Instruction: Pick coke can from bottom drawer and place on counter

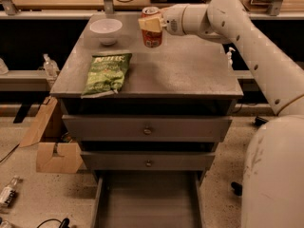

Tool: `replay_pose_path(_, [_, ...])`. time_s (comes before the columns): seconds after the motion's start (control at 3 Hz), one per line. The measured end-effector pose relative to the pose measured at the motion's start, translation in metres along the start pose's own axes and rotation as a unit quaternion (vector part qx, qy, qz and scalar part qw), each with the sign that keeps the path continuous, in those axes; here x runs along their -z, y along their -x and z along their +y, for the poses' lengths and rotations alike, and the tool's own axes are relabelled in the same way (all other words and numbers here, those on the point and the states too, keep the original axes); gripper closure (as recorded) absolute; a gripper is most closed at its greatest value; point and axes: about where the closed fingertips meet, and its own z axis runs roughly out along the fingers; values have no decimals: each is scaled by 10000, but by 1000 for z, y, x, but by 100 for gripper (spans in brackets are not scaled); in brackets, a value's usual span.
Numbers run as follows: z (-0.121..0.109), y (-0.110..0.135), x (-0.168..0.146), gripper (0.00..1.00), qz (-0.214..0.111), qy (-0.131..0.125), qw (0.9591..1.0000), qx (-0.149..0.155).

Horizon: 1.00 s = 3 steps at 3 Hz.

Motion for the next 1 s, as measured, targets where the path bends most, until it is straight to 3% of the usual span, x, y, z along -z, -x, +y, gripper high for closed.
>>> replay_pose_path(0.33, [-23, -68, -4, 100, 138, -69, 9993, -339])
replay_pose_path(1.0, [-25, -62, -3, 57, 159, -60, 9992, -371])
